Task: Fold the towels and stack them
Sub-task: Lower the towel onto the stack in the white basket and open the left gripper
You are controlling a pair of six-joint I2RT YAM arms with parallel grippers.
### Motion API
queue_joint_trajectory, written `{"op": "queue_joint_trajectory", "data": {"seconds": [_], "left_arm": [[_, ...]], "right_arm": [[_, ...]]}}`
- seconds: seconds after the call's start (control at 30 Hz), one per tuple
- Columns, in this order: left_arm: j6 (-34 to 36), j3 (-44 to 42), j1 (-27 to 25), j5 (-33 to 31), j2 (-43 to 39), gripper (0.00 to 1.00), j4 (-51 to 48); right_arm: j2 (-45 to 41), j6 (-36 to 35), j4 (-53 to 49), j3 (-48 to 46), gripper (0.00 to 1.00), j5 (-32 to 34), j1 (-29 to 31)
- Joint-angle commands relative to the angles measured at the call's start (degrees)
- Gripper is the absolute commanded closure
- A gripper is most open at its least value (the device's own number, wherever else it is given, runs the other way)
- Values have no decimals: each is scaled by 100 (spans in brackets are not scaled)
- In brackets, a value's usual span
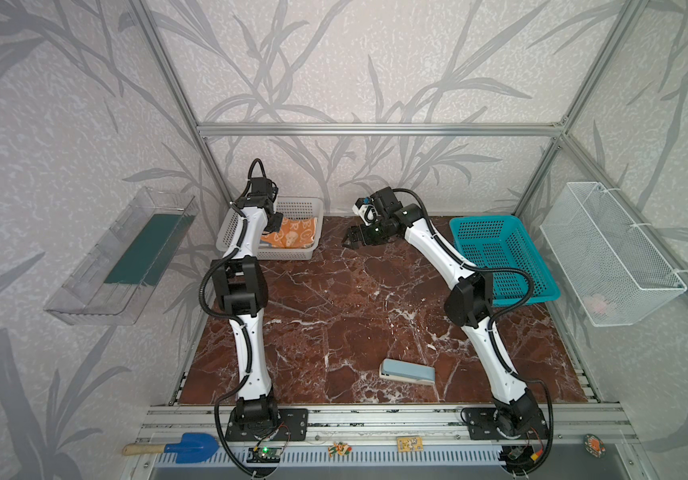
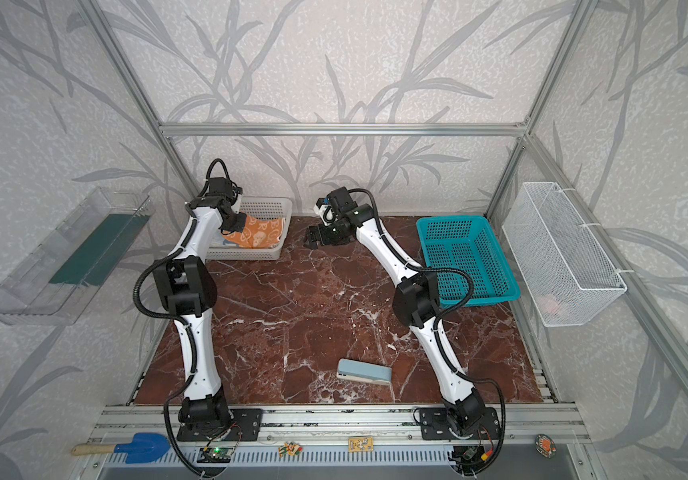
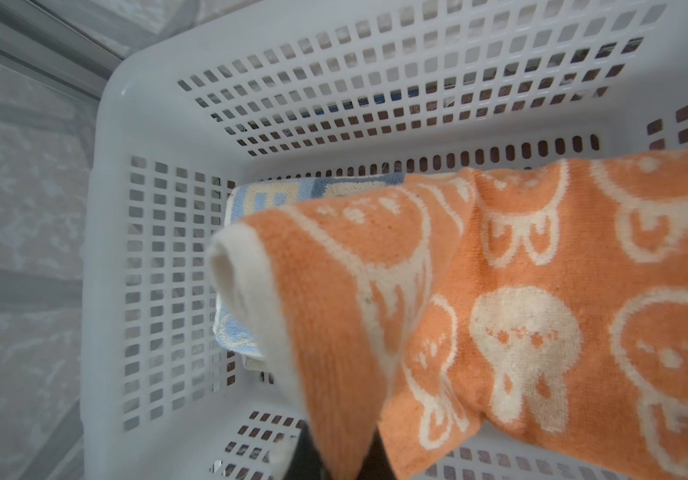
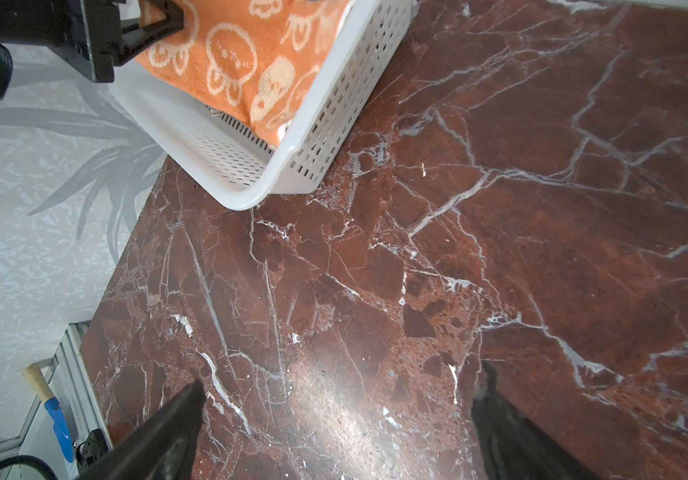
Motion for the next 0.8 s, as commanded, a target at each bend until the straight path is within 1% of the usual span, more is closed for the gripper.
{"op": "queue_joint_trajectory", "data": {"seconds": [0.0, 0.17, 0.27, 0.43, 0.77], "left_arm": [[173, 17, 66, 114, 14, 100, 226], [167, 99, 78, 170, -137, 100, 184], [226, 107, 102, 96, -206, 100, 184], [194, -27, 197, 126, -333, 100, 294], [161, -4, 386, 303, -134, 100, 361]], "right_arm": [[110, 15, -176, 175, 1, -72, 18], [128, 75, -189, 153, 1, -95, 23], [128, 83, -182, 155, 1, -109, 27], [127, 82, -156, 173, 1, -158, 28], [149, 151, -111, 146, 1, -217, 23]]}}
